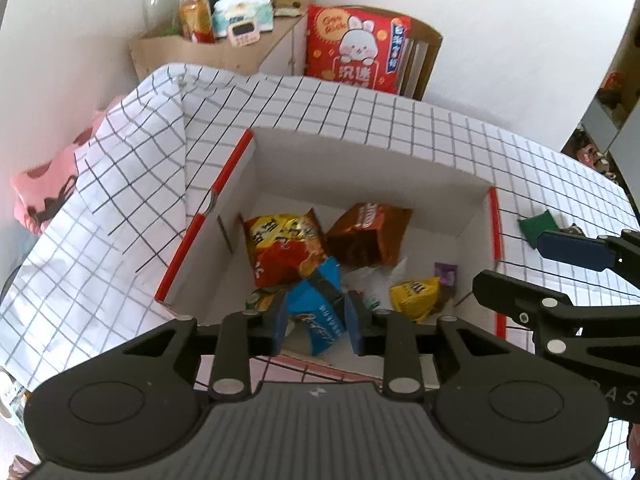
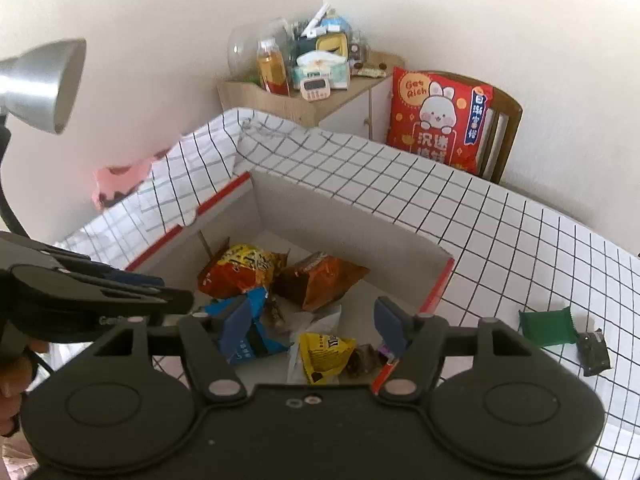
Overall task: Organize snacks
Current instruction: 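Lower both tools into the box and open them to release stick and bag, then move both tools back toward the green bar and dark wrapped snack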
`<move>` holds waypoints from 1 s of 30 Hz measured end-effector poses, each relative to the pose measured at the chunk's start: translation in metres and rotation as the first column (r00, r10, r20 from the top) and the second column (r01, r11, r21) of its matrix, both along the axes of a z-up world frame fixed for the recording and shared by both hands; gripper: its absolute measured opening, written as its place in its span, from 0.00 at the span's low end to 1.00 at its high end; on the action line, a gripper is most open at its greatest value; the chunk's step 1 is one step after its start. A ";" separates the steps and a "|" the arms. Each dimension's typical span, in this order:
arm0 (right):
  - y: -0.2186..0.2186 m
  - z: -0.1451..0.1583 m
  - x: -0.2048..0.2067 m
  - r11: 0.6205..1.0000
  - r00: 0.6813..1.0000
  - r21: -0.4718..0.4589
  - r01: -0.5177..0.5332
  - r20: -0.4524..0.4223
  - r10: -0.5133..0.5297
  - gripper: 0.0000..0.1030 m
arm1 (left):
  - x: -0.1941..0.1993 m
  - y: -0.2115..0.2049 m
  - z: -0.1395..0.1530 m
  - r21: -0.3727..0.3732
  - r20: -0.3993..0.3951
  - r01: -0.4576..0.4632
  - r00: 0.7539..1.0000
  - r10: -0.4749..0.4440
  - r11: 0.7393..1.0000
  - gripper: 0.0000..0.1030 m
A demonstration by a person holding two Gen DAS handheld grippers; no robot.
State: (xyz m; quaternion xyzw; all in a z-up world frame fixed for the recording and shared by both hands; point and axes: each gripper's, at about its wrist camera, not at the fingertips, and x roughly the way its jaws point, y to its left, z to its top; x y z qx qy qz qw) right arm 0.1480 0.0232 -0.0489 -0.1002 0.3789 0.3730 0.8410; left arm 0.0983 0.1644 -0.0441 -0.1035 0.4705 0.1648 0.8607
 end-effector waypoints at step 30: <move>-0.183 0.019 0.004 0.981 0.982 0.085 0.174 0.065 -0.180 0.99 | 0.030 -0.162 0.029 -0.039 0.172 0.208 0.965 -0.199 0.977 0.85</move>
